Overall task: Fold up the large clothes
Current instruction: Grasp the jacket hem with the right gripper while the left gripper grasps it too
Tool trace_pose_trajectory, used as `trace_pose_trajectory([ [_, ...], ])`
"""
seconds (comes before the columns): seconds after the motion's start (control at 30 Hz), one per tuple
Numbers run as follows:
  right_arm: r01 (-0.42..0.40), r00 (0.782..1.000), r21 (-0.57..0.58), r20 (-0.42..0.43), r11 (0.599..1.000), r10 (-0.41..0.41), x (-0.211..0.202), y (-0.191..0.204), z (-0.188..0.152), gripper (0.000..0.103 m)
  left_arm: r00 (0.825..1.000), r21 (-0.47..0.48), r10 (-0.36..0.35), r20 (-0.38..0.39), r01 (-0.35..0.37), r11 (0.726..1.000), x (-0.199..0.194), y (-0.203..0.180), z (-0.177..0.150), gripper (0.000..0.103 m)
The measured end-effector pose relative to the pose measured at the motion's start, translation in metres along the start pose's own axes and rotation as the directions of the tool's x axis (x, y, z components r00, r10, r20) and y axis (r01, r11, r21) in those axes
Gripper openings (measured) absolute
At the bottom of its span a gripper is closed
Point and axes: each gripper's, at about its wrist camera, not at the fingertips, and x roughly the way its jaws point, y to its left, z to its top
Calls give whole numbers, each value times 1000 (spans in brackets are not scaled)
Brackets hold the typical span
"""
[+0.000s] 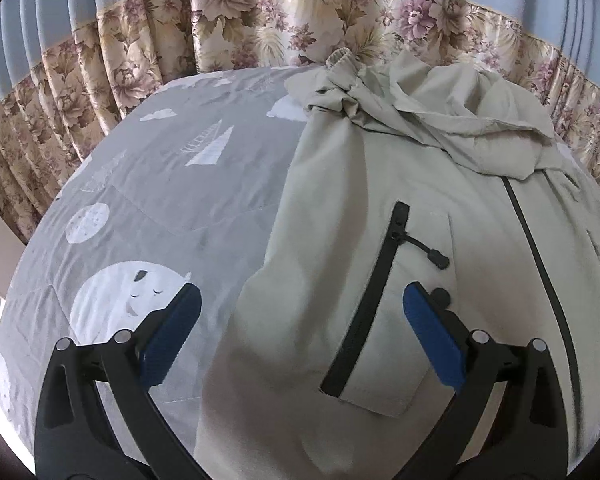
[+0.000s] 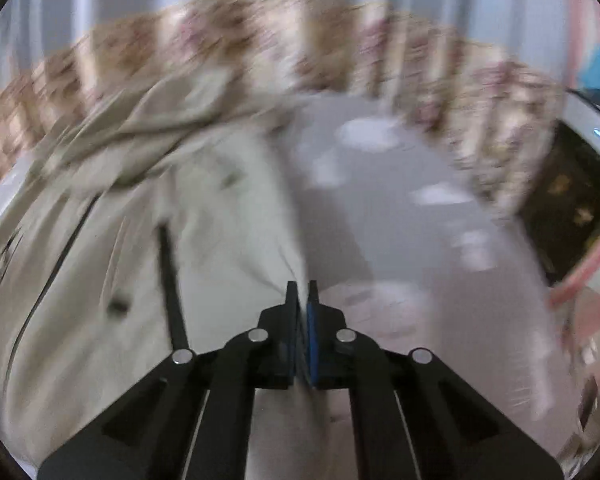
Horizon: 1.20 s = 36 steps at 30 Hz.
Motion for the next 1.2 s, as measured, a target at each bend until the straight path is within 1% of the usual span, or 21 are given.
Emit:
trace_pose_trajectory([
  [0.03,0,1000,29,-2,1000,0,1,-10,3,4,1000,1,0,2,0,1000,-1,0,0,100],
  [0.07,-28,999,63,-36,998,31,7,-20,5,6,1000,3,-1,0,1,1000,-1,0,-1,100],
  [0.1,-45,996,58,-71,997,50,13,-21,4,6,1000,4,-2,-5,2,1000,0,1,-1,100],
  [0.13,-54,995,31,-82,998,56,15,-18,2,7,1000,5,-1,-14,1,1000,2,1,-1,100],
  [0.17,-53,997,12,-63,999,53,12,-18,0,15,1000,5,2,-20,-2,1000,4,1,-1,100],
  [0.27,-79,997,83,-2,993,80,-5,-35,-2,54,999,-7,-2,-32,2,1000,3,5,-4,100],
  [0.3,-93,996,99,4,991,93,-9,-39,-4,54,999,-11,-12,-35,11,1000,2,6,-5,100],
  [0.37,-114,993,90,-6,989,115,-14,-39,-9,54,999,-14,-33,-43,33,999,-1,7,-10,100],
  [0.47,-106,994,53,-17,993,107,-19,-31,-22,54,995,-15,-73,-70,72,997,-4,6,-23,100],
  [0.6,-108,993,50,-51,993,111,-25,-31,-40,54,993,-37,-90,-75,88,995,-12,8,-39,100],
  [0.67,-109,991,53,-70,993,112,-27,-33,-49,52,994,-37,-87,-72,84,996,-17,9,-43,95],
  [0.7,-110,991,54,-76,992,114,-28,-33,-51,52,993,-27,-83,-78,81,996,-20,8,-47,84],
  [0.73,-117,989,57,-85,991,121,-29,-32,-54,52,993,-24,-82,-86,80,997,-22,8,-49,77],
  [0.77,-119,988,58,-92,991,124,-29,-31,-56,47,992,-28,-77,-100,74,997,-24,9,-53,74],
  [0.8,-121,987,54,-103,991,126,-29,-29,-58,34,992,-29,-72,-104,70,997,-25,10,-54,69],
  [0.87,-128,984,42,-121,991,133,-29,-23,-60,19,992,-22,-63,-108,61,998,-29,11,-56,53],
  [0.9,-127,984,32,-122,991,130,-29,-19,-60,12,992,-21,-62,-106,60,998,-31,12,-55,34],
  [0.93,-129,984,19,-119,992,130,-30,-15,-58,10,993,-19,-64,-103,63,998,-32,12,-53,12],
  [1.0,-140,987,11,-80,990,140,-36,-12,-52,7,992,-26,-88,-96,85,996,-34,14,-45,5],
  [1.1,-178,984,21,-16,984,179,-47,-13,-34,7,983,-57,-171,-62,167,984,-41,18,-23,4],
  [1.2,-176,983,2,52,984,176,-52,-10,-9,6,978,-54,-207,-1,207,977,-48,18,6,5],
])
